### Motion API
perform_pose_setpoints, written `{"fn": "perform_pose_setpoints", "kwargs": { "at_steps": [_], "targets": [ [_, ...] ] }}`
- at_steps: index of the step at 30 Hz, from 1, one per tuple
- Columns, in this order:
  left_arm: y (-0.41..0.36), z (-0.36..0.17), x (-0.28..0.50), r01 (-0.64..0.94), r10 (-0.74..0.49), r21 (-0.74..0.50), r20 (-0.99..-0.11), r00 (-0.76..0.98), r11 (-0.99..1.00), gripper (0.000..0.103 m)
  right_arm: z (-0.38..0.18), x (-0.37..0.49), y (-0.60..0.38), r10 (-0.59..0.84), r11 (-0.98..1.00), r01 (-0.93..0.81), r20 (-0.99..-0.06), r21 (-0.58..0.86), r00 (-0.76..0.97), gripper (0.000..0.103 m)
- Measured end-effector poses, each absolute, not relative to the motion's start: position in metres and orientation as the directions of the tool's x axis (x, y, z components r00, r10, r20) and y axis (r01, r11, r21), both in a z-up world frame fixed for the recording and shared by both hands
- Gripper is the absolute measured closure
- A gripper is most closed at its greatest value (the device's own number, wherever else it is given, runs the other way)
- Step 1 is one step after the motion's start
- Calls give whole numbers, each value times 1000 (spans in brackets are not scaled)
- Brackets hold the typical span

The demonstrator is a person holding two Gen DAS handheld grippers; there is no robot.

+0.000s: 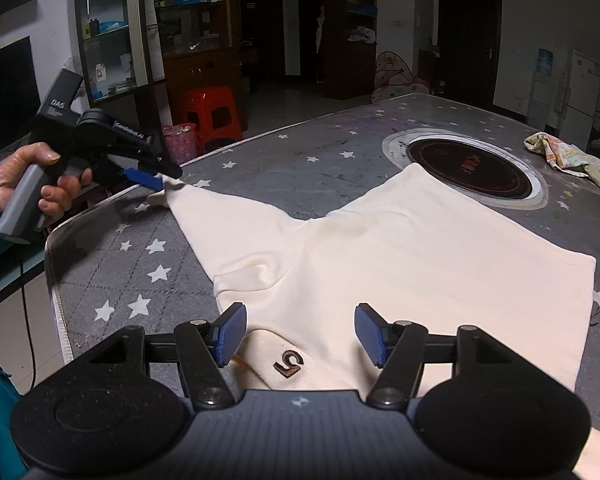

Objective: Fold clothes
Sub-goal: 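Grasp the sleeve cuff with the left gripper, then fold the held sleeve across the shirt body with the left gripper, release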

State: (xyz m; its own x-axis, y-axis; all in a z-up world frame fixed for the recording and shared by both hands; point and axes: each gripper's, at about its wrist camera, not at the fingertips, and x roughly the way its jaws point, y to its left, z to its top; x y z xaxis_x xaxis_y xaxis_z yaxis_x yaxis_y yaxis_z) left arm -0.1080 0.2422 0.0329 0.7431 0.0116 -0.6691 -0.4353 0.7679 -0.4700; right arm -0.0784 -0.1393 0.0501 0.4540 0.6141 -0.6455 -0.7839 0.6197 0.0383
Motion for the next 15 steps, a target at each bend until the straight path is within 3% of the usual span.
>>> {"fn": "perform_pose_setpoints", "kwargs": {
  "at_steps": [3, 7, 9, 12, 15],
  "targets": [
    [242, 47, -99, -370, 2, -473, -615, 789, 800, 99, 50, -78, -138, 614, 618, -785, -647, 37, 452, 42],
    [240, 89, -122, -149, -47, -528, -340, 939, 836, 100, 51, -76, -138, 609, 623, -782, -648, 35, 457, 42],
    [244, 91, -136, -80, -66, -522, -257, 964, 849, 100, 51, -75, -138, 608, 624, -780, -650, 37, 456, 42],
    [252, 67, -141, -140, -33, -469, -342, 939, 872, 100, 48, -73, -136, 606, 617, -786, -665, 45, 437, 41],
    [271, 32, -134, -290, 31, -454, -497, 867, 842, 100, 46, -72, -135, 597, 611, -790, -682, 47, 422, 41]
  ]
}}
